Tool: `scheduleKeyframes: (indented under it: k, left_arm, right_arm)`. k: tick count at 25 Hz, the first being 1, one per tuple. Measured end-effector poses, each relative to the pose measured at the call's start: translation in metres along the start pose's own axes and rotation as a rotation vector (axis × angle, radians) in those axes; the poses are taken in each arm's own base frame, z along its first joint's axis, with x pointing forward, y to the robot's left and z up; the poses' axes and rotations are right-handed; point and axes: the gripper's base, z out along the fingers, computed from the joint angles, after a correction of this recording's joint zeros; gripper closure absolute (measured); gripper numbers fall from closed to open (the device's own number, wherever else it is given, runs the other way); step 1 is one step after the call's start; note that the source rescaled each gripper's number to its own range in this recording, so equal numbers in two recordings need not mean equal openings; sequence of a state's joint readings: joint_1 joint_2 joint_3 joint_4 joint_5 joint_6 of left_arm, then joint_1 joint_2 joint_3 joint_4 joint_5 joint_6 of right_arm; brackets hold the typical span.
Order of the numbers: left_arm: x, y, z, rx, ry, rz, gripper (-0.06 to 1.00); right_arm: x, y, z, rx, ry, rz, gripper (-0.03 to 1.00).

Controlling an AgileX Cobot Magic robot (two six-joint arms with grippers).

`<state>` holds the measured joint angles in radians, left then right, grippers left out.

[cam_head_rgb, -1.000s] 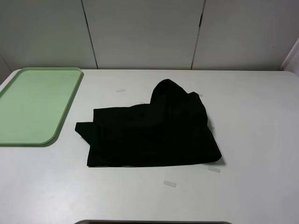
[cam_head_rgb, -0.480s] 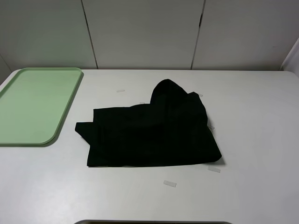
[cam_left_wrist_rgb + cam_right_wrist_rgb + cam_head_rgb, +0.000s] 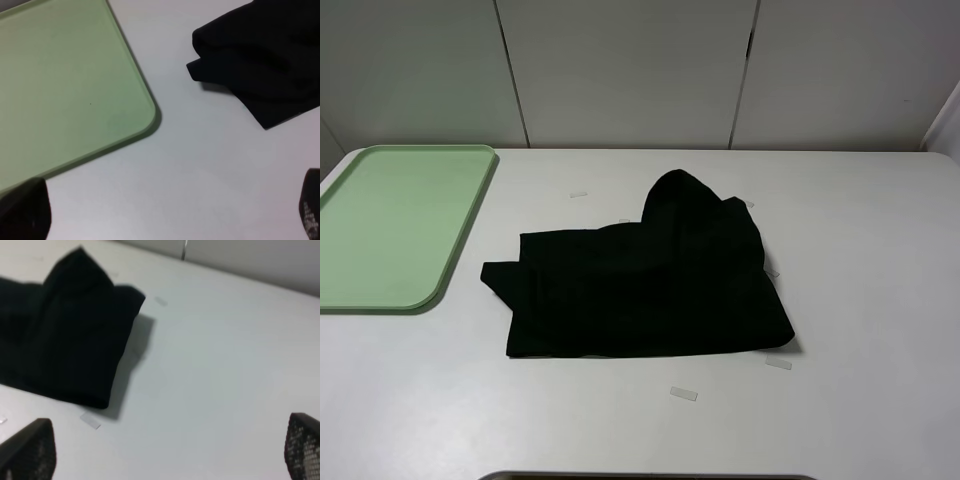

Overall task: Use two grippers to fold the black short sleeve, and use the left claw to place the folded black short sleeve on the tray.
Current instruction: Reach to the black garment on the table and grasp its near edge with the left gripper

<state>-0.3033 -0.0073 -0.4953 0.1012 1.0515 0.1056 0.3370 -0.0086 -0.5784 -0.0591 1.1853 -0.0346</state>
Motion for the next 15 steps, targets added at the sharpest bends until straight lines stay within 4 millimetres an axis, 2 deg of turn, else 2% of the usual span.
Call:
scheduleKeyframes:
  k: [3, 15]
  left_arm:
    - [0.0000, 0.0000, 0.0000, 0.000, 0.000, 0.000, -0.06]
    - [0.0000, 0.0000, 0.0000, 0.000, 0.000, 0.000, -0.06]
  right_arm:
    - [0.0040, 0.0024, 0.0114, -0.017, 0.002, -0.001, -0.03]
    - [0.0005, 0.0050, 0.0123, -0.045, -0.040, 0.011, -0.03]
